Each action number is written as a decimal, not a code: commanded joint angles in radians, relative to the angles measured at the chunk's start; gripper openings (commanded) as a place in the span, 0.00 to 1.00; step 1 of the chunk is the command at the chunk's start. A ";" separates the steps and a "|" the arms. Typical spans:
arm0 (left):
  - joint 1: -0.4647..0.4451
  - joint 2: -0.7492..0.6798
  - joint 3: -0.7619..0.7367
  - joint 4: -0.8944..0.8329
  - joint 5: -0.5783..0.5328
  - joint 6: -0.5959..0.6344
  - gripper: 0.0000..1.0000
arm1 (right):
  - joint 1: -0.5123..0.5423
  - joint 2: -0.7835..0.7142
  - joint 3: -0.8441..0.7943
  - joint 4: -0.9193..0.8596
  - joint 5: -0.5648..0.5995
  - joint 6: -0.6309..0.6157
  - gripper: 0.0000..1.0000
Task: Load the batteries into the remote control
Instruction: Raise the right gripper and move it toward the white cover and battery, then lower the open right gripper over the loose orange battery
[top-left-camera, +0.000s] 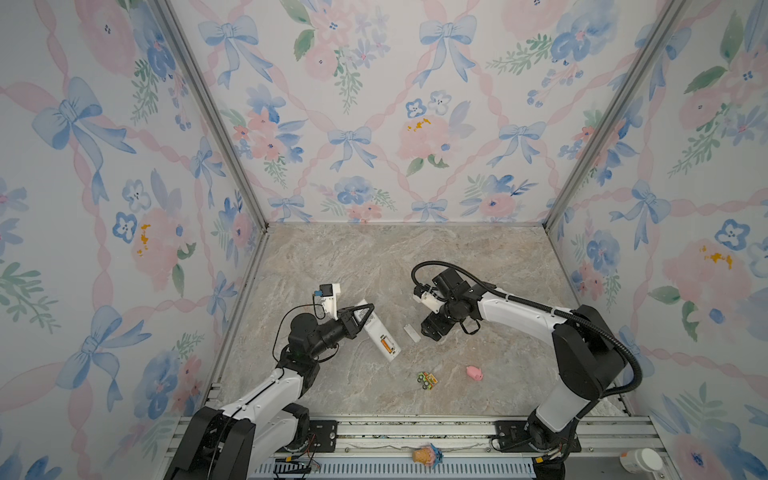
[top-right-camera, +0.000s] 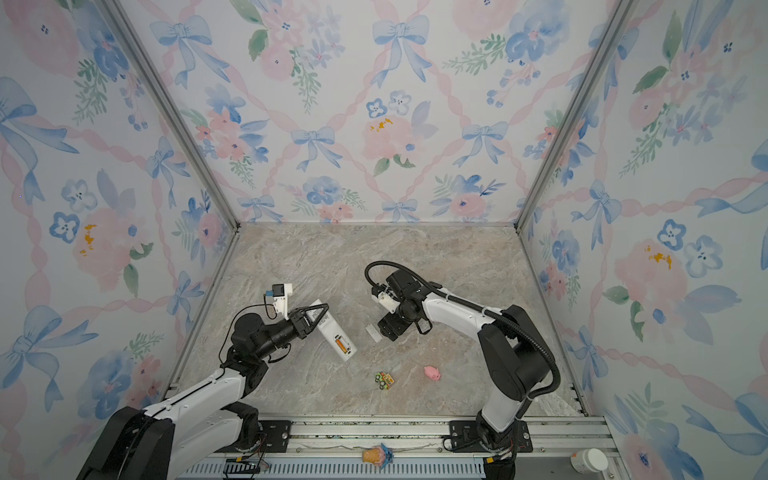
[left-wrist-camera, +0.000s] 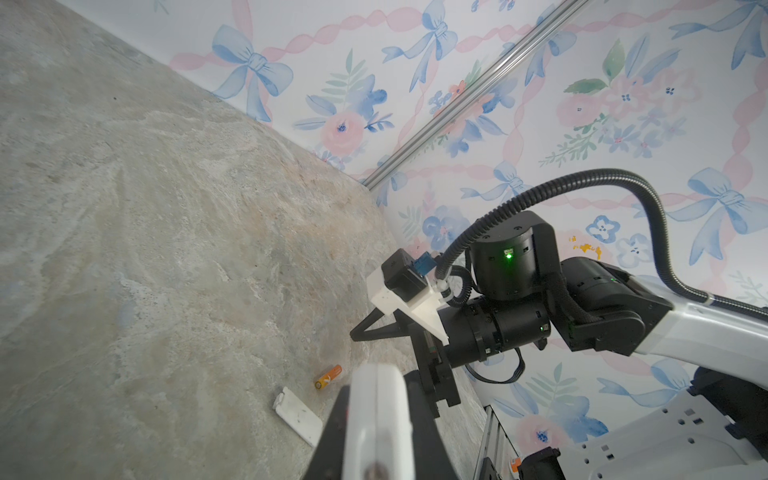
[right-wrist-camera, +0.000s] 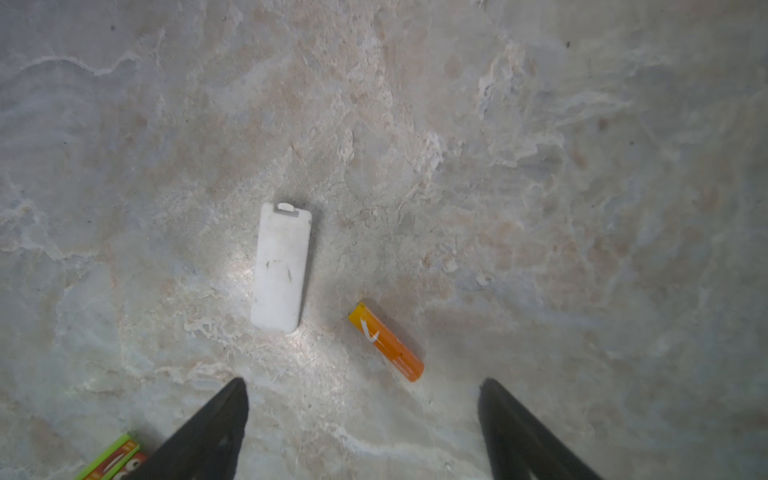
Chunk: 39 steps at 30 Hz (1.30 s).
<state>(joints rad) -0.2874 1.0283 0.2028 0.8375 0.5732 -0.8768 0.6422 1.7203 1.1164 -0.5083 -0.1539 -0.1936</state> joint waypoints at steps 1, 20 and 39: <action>0.007 0.008 -0.008 0.018 0.006 -0.011 0.00 | -0.010 0.031 0.032 -0.014 -0.012 0.009 0.88; 0.014 0.027 -0.005 0.023 0.010 -0.015 0.00 | -0.012 0.120 0.071 -0.033 -0.006 -0.029 0.76; 0.019 0.023 -0.006 0.032 0.015 -0.022 0.00 | 0.021 0.170 0.125 -0.115 0.048 -0.040 0.57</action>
<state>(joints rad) -0.2798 1.0512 0.2012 0.8371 0.5735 -0.8875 0.6518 1.8717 1.2137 -0.5774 -0.1272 -0.2264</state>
